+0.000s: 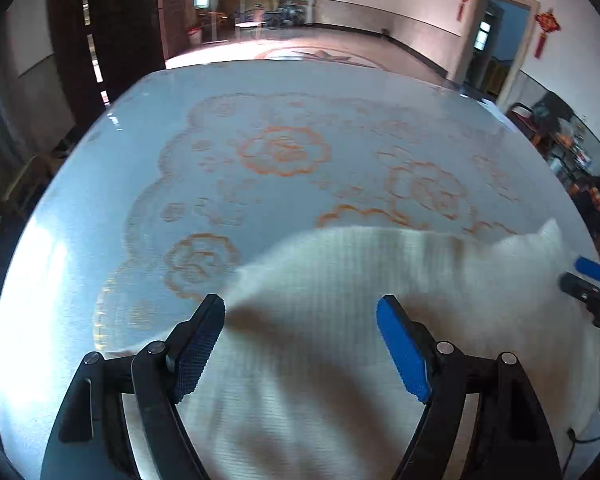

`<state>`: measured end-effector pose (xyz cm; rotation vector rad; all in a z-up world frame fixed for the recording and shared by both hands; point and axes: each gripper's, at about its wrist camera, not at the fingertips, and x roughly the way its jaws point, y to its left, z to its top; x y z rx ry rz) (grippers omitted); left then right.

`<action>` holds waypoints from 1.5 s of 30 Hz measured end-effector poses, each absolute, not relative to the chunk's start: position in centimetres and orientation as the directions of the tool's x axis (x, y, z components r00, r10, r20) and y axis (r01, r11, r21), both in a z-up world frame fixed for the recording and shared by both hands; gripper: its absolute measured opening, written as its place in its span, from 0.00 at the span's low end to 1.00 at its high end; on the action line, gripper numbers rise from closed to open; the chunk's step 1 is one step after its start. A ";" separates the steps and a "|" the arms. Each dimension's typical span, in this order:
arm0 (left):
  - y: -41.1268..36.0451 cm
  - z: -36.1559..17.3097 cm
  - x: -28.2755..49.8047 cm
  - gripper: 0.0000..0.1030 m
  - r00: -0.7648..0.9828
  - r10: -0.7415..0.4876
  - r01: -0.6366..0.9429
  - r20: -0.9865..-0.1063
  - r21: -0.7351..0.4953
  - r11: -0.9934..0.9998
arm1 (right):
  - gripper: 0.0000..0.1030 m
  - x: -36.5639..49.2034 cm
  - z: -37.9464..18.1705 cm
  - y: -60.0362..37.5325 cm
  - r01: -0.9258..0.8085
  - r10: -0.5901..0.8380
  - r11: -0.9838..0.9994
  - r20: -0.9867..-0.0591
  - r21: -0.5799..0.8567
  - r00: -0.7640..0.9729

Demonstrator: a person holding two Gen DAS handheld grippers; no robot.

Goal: Fold clothes

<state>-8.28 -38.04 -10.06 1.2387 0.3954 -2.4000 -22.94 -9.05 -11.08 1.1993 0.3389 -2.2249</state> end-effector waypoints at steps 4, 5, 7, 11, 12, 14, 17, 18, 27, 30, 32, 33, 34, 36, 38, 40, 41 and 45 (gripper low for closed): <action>-42.8 -10.0 -4.1 0.77 -0.466 -0.346 0.646 -0.814 -0.045 -0.762 | 0.79 -23.9 -10.3 -5.1 0.459 -0.330 -0.885 -0.807 0.084 -0.489; -42.9 -9.6 -2.8 0.77 -0.490 -0.353 0.657 -0.797 -0.072 -0.750 | 0.79 -23.7 -9.7 -4.2 0.433 -0.325 -0.897 -0.793 0.087 -0.515; -42.0 -8.8 -0.9 0.77 -0.554 -0.346 0.642 -0.758 -0.124 -0.757 | 0.79 -22.5 -8.2 -3.1 0.427 -0.354 -0.898 -0.752 0.106 -0.556; -36.3 -7.9 -0.4 0.78 -0.674 -0.281 0.522 -0.683 -0.172 -0.836 | 0.79 -19.9 -7.6 -4.6 0.514 -0.418 -0.850 -0.741 0.114 -0.526; -34.8 -8.0 -0.7 0.78 -0.691 -0.250 0.484 -0.679 -0.177 -0.857 | 0.79 -19.3 -7.9 -5.5 0.552 -0.434 -0.827 -0.747 0.109 -0.503; -32.7 -9.0 -1.4 0.78 -0.688 -0.219 0.435 -0.692 -0.152 -0.888 | 0.79 -18.1 -8.9 -7.8 0.627 -0.423 -0.778 -0.771 0.040 -0.476; -32.0 -11.4 -1.4 0.78 -0.601 -0.260 0.453 -0.756 -0.055 -0.890 | 0.79 -17.9 -11.0 -9.6 0.699 -0.366 -0.712 -0.815 -0.065 -0.449; -32.3 -11.7 -0.7 0.78 -0.602 -0.265 0.455 -0.753 -0.051 -0.889 | 0.80 -18.4 -11.5 -9.1 0.699 -0.358 -0.712 -0.822 -0.066 -0.443; -33.1 -9.8 6.5 0.84 -0.638 -0.317 0.492 -0.702 -0.055 -0.869 | 0.87 -18.1 -8.5 -0.9 0.504 -0.402 -0.856 -0.766 0.118 -0.502; -30.4 -8.5 7.6 0.84 -0.667 -0.360 0.456 -0.652 0.024 -0.889 | 0.87 -13.1 -6.6 -2.1 0.607 -0.435 -0.794 -0.731 0.035 -0.526; -28.2 -8.2 7.6 0.84 -0.676 -0.368 0.424 -0.638 0.072 -0.903 | 0.87 -9.8 -6.9 -3.8 0.697 -0.473 -0.717 -0.748 0.019 -0.465; -27.0 -8.2 7.4 0.84 -0.677 -0.370 0.409 -0.636 0.093 -0.908 | 0.87 -8.3 -7.2 -4.8 0.736 -0.489 -0.677 -0.761 0.023 -0.426; -26.0 -8.5 7.1 0.84 -0.672 -0.369 0.395 -0.641 0.111 -0.912 | 0.87 -7.0 -7.8 -5.9 0.763 -0.497 -0.645 -0.775 0.029 -0.391; -24.3 -9.3 6.2 0.84 -0.647 -0.372 0.371 -0.665 0.152 -0.916 | 0.87 -4.8 -9.0 -7.4 0.800 -0.495 -0.600 -0.792 0.014 -0.358; -22.9 -10.5 5.8 0.84 -0.598 -0.396 0.361 -0.696 0.207 -0.909 | 0.87 -3.3 -10.2 -8.6 0.825 -0.470 -0.564 -0.808 -0.036 -0.357; -22.3 -11.5 6.3 0.84 -0.560 -0.413 0.366 -0.718 0.232 -0.901 | 0.87 -2.7 -11.6 -8.8 0.838 -0.436 -0.543 -0.834 -0.056 -0.339; -22.3 -11.6 7.1 0.86 -0.566 -0.404 0.374 -0.718 0.213 -0.903 | 0.87 -2.5 -12.3 -8.7 0.843 -0.420 -0.535 -0.847 -0.060 -0.326; -23.0 -12.0 9.9 0.87 -0.559 -0.362 0.405 -0.747 0.135 -0.904 | 0.87 -2.0 -13.3 -6.6 0.843 -0.429 -0.538 -0.862 0.005 -0.268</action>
